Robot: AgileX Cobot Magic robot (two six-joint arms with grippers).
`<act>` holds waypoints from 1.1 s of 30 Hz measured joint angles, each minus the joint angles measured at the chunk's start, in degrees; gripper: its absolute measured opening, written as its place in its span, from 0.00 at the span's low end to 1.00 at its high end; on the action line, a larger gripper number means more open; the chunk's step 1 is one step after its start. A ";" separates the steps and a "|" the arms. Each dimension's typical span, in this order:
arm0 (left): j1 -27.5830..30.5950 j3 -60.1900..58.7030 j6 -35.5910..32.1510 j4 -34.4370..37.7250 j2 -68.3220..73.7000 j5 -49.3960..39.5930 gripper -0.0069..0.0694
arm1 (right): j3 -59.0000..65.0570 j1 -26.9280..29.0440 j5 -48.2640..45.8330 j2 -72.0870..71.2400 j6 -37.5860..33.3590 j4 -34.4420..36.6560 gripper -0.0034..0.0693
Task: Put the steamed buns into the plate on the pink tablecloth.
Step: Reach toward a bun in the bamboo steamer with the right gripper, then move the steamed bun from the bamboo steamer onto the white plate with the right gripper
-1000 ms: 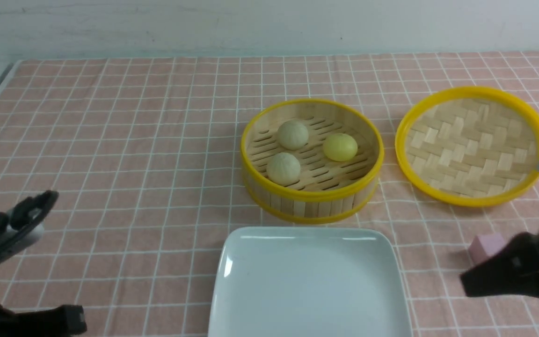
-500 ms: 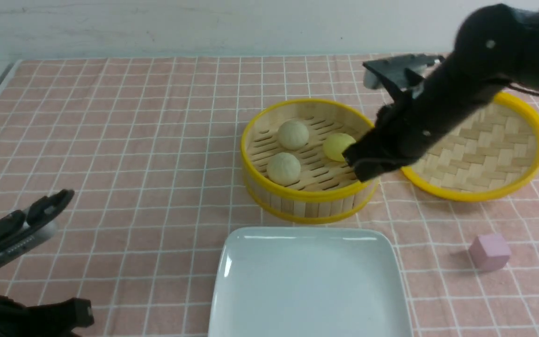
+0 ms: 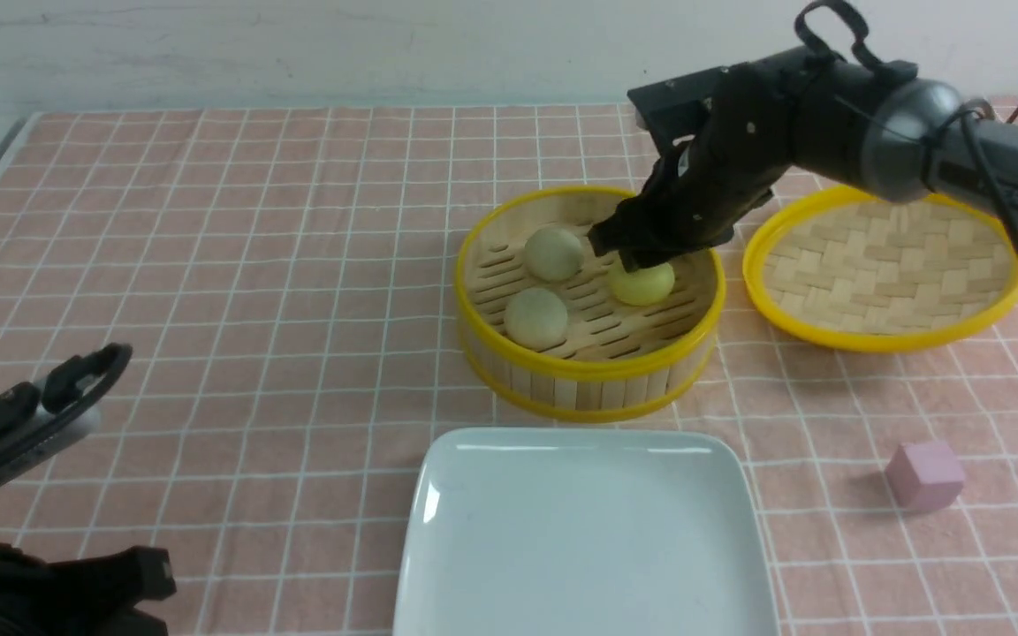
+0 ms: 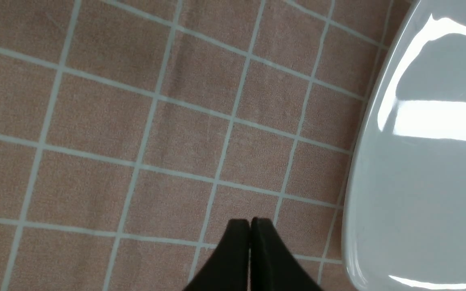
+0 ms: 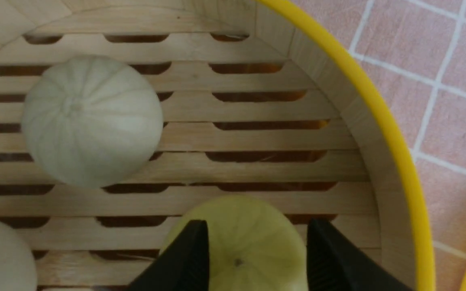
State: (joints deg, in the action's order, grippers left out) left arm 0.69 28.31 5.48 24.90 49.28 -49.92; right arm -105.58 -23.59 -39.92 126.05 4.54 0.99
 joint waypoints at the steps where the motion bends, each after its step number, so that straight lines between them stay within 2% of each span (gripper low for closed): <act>1: 0.00 0.00 0.00 0.00 0.00 0.00 0.13 | 0.00 0.00 0.39 0.64 0.00 0.00 0.47; 2: 0.00 0.00 0.00 0.00 0.00 0.00 0.13 | 0.00 0.00 0.45 0.72 0.00 0.00 0.46; 8: 0.00 0.00 0.00 0.00 0.00 0.00 0.13 | -0.04 -0.06 -2.70 -1.24 0.00 1.26 0.07; 12: 0.00 0.00 0.00 0.00 0.00 0.00 0.13 | 0.09 -0.06 -9.78 -5.78 -0.65 1.63 0.06; 13: 0.00 0.00 0.00 0.00 0.00 0.00 0.13 | 0.16 -0.06 -14.25 -10.16 -1.46 2.76 0.06; 16: 0.00 0.00 0.00 0.00 0.00 -0.05 0.13 | 1.68 -0.29 -20.10 -17.35 -3.68 6.35 0.06; 21: 0.00 0.00 0.00 -0.49 0.00 -0.66 0.14 | 14.75 -4.02 -19.89 -27.28 -5.47 11.99 0.06; 27: 0.00 0.00 0.00 -0.93 0.00 -0.77 0.15 | 38.67 -12.74 -1.90 -31.36 -5.56 13.75 0.07; 33: 0.00 0.00 0.00 -0.93 0.00 -0.73 0.16 | 48.78 -14.87 12.69 -29.37 -4.54 14.26 0.16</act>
State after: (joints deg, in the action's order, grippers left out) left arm 0.69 28.31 5.48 23.97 49.28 -50.64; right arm -56.81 -38.46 -27.23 96.68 0.00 15.25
